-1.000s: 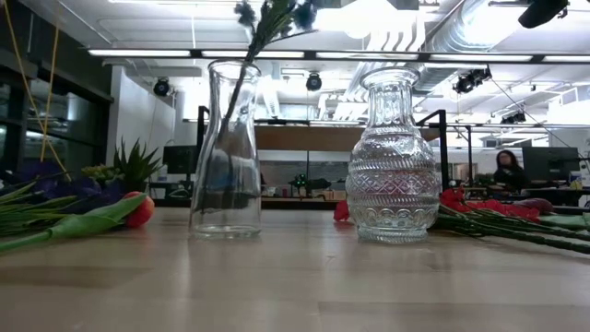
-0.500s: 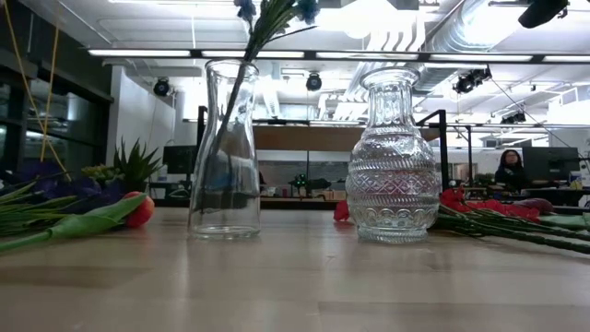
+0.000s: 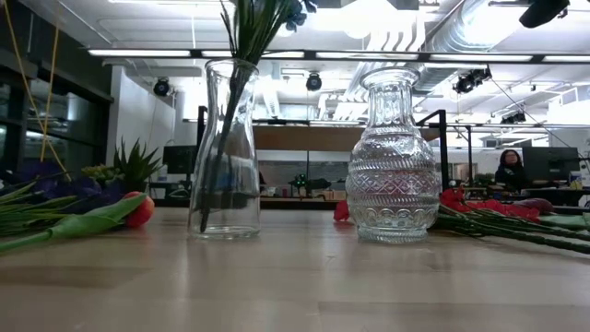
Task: Pick and place flowers into a vace then onto a shelf
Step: Put the purple flowers into the left transparent flower vase
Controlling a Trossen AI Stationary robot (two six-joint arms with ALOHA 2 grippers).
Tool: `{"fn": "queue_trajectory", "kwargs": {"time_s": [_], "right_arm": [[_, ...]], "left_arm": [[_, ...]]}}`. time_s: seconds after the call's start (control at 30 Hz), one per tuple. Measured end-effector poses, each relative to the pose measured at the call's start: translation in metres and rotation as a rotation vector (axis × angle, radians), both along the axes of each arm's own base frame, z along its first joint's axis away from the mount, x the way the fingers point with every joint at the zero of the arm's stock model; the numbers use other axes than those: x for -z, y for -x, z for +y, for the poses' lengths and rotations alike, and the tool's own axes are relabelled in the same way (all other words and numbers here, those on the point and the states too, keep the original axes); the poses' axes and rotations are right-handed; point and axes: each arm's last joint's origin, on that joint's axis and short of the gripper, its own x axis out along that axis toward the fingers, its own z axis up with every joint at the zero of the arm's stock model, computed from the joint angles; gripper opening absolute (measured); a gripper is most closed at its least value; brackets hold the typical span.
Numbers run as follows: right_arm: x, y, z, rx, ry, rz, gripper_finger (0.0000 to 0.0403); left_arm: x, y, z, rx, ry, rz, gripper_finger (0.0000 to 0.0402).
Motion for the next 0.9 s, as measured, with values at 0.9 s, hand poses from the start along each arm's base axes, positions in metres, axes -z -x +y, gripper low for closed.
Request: {"fn": "queue_trajectory", "kwargs": {"time_s": [0.9], "right_arm": [[0.000,0.000,0.000,-0.002,-0.011,-0.001,0.0328]], "left_arm": [[0.023,0.062,-0.034,-0.360,0.537,0.217,0.0184]]}}
